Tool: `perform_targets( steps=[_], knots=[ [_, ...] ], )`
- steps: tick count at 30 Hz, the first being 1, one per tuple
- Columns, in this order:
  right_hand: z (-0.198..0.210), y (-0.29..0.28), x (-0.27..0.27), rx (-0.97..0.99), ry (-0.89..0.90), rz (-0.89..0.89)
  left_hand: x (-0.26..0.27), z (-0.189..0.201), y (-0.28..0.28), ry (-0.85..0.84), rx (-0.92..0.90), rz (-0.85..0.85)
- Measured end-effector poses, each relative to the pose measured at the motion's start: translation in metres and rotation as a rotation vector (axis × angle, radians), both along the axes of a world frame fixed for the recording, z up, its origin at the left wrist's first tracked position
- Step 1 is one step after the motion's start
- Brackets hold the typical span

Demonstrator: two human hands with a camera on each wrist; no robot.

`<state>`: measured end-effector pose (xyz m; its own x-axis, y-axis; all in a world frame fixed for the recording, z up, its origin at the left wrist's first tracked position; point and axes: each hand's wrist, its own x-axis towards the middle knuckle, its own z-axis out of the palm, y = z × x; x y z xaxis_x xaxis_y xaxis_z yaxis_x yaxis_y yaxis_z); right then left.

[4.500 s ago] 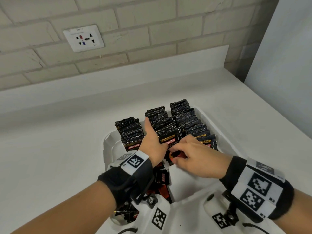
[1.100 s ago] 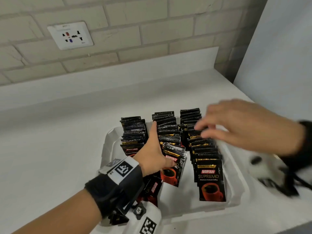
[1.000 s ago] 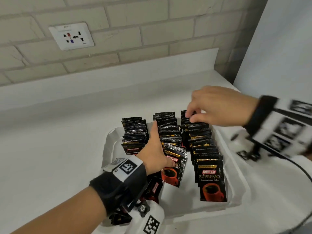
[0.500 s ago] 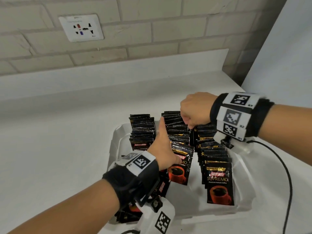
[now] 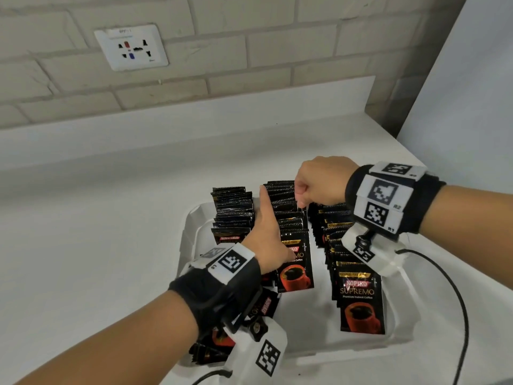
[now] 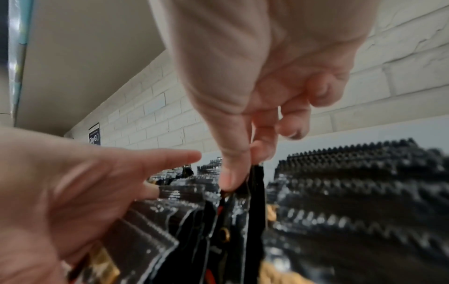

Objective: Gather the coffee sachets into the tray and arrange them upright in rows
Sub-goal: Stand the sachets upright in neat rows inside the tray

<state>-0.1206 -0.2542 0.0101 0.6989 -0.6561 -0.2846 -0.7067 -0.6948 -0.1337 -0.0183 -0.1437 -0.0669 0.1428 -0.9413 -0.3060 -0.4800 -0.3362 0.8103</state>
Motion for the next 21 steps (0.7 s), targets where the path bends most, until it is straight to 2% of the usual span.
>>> perform_targets(
  steps=[7, 13, 21],
  knots=[
    [0.0048, 0.0007, -0.0063, 0.020, -0.136, -0.040, 0.0009, -0.0022, -0.0041, 0.018, 0.000, 0.013],
    [0.0040, 0.0017, -0.0061, -0.193, -0.010, 0.065, -0.0006, -0.0027, -0.0043, -0.045, -0.022, 0.021],
    [0.0018, -0.0005, -0.0056, -0.314, 0.037, 0.178, -0.0029, 0.0035, -0.0032, -0.117, -0.010, 0.006]
  ],
)
